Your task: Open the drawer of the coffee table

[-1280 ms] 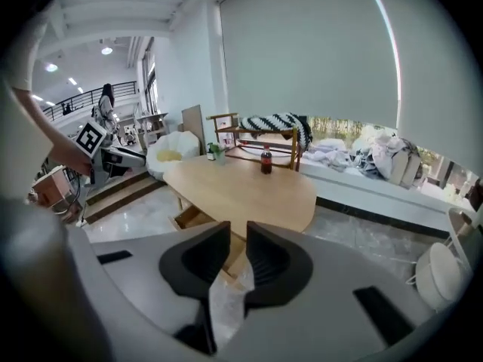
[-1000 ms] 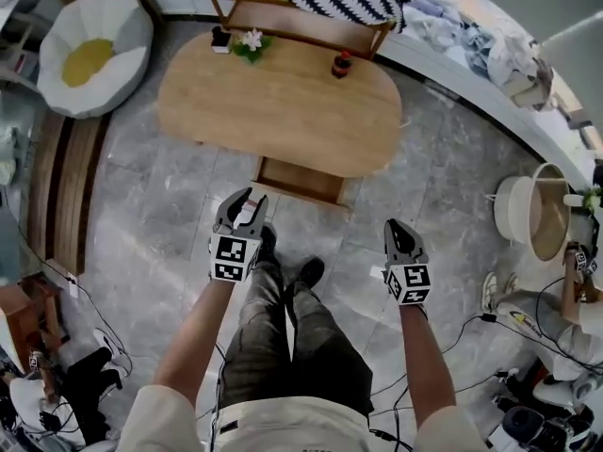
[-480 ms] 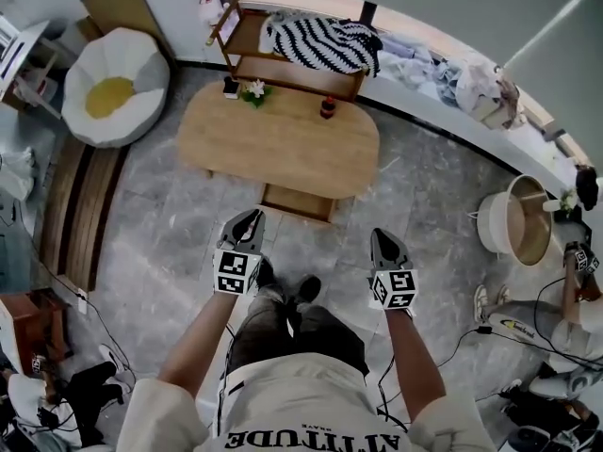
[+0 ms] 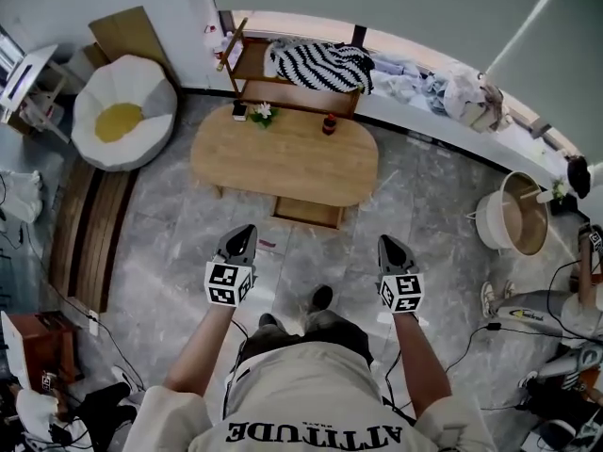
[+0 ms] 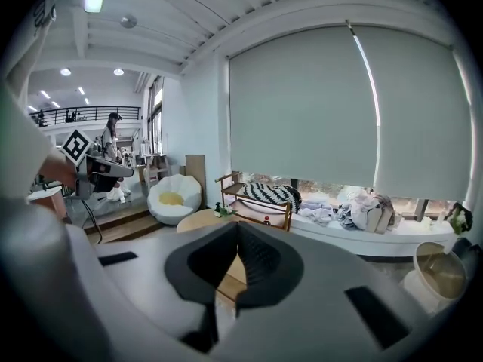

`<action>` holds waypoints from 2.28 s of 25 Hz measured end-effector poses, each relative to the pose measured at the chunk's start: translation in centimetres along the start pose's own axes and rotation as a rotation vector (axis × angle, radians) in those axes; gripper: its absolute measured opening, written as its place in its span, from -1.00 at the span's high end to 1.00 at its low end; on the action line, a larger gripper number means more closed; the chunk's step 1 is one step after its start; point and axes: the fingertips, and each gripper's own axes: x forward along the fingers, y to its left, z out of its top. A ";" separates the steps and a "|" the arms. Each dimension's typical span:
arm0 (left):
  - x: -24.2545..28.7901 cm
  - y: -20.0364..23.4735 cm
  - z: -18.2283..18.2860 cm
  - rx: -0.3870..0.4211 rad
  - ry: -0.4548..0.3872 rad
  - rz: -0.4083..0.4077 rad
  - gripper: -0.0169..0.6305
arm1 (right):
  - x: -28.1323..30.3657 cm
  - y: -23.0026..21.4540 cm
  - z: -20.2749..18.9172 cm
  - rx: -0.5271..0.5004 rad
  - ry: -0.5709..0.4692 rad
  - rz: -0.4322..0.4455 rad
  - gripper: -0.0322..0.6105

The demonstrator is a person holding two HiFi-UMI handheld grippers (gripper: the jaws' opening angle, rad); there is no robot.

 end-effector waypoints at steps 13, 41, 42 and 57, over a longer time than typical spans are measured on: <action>-11.2 2.2 -1.4 -0.014 -0.021 -0.093 0.89 | -6.8 12.3 1.6 -0.030 -0.059 -0.047 0.84; -19.0 -1.7 0.9 0.101 -0.089 -0.127 0.89 | -20.0 13.6 1.9 -0.046 -0.081 -0.101 0.84; -19.0 -2.0 1.1 0.097 -0.093 -0.120 0.88 | -20.1 13.2 2.0 -0.044 -0.083 -0.095 0.84; -19.5 -3.7 1.0 0.082 -0.103 -0.089 0.89 | -21.0 10.3 2.4 -0.013 -0.129 -0.063 0.84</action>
